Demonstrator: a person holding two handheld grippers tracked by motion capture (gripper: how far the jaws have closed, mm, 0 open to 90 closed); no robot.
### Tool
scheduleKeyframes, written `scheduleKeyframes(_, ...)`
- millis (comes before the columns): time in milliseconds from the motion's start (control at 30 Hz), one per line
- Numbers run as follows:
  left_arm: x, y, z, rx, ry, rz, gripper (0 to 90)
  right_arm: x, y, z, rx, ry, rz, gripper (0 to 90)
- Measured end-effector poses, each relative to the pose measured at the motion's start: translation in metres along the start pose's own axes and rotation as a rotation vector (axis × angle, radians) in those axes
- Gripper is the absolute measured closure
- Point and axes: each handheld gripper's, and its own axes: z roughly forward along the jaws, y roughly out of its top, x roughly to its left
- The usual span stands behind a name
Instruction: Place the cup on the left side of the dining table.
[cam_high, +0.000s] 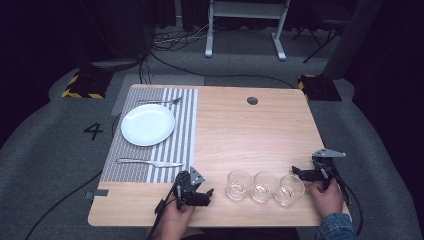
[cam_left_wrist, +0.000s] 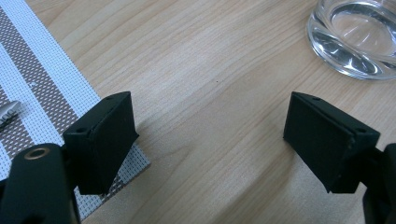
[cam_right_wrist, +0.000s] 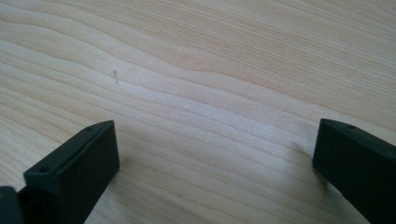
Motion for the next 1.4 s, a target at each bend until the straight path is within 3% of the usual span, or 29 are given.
scheduleKeyframes(667,0.001,0.002,0.001,0.001,-0.001,-0.003,16.7,0.0,0.0,0.0,-0.001,-0.005,0.003,0.8)
scheduleKeyframes(733,0.003,0.002,0.002,-0.008,-0.021,-0.008,18.0,0.0,0.0,0.0,-0.001,-0.005,0.003,0.8)
scheduleKeyframes(800,0.004,0.002,0.0,-0.027,-0.068,-0.028,16.4,0.0,0.0,0.0,-0.001,-0.005,0.003,0.8)
scheduleKeyframes(933,0.0,0.008,-0.01,-0.08,-0.089,-0.013,17.2,0.0,0.0,0.0,-0.001,-0.005,0.003,0.8)
scheduleKeyframes(1067,-0.005,0.013,-0.021,-0.132,-0.147,-0.026,17.4,0.0,0.001,0.0,0.0,-0.003,0.002,0.8)
scheduleKeyframes(1267,-0.019,0.025,-0.036,-0.145,-0.175,-0.001,18.1,0.0,0.0,0.001,-0.001,-0.004,0.002,0.8)
scheduleKeyframes(1400,-0.026,0.032,-0.039,-0.113,-0.188,0.013,17.5,0.0,0.0,0.001,-0.001,-0.004,0.002,0.8)
